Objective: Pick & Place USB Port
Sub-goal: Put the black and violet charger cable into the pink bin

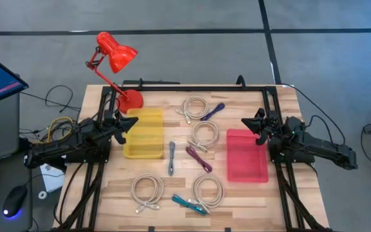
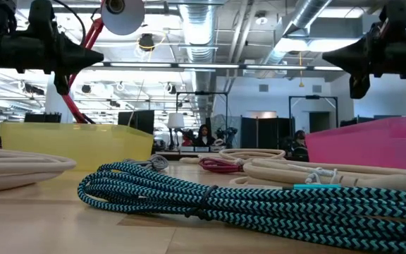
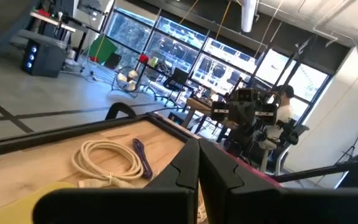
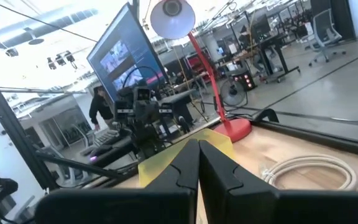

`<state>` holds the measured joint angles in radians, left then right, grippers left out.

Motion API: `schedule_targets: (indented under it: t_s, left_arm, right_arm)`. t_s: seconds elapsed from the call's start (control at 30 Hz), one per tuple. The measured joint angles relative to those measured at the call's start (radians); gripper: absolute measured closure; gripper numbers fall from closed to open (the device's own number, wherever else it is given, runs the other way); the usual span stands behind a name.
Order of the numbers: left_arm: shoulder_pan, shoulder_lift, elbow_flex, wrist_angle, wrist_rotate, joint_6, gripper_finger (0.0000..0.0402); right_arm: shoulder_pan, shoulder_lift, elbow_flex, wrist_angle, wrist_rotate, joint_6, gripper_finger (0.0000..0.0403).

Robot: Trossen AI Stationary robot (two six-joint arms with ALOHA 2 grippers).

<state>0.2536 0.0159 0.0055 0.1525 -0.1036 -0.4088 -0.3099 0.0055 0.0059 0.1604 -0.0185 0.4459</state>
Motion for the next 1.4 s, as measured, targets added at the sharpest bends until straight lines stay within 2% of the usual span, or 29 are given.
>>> schedule_targets:
  t_s: [0.47, 0.73, 0.87, 1.03, 1.23, 1.4]
  left_arm:
    - [0.0, 0.0, 0.0, 0.075, 0.028, -0.077, 0.0395]
    - [0.0, 0.029, 0.007, 0.08, 0.143, -0.157, 0.0397]
    - [0.0, 0.117, 0.071, 0.081, 0.151, -0.14, 0.0397]
    - [-0.033, 0.289, 0.215, 0.083, 0.16, -0.028, 0.0397]
    - [-0.142, 0.51, 0.359, 0.083, 0.151, 0.073, 0.0397]
    - [-0.261, 0.623, 0.407, 0.08, 0.051, 0.091, 0.0398]
  right_arm:
    - [0.0, 0.0, 0.0, 0.041, 0.007, 0.043, 0.0403]
    - [0.002, 0.0, 0.0, 0.039, 0.016, 0.048, 0.0403]
    - [0.002, 0.0, 0.0, 0.038, 0.016, 0.089, 0.0403]
    - [0.002, 0.003, 0.01, 0.011, 0.016, 0.105, 0.0403]
    - [0.003, 0.008, 0.037, -0.02, 0.016, 0.105, 0.0403]
    - [0.003, 0.014, 0.041, -0.037, 0.018, 0.119, 0.0403]
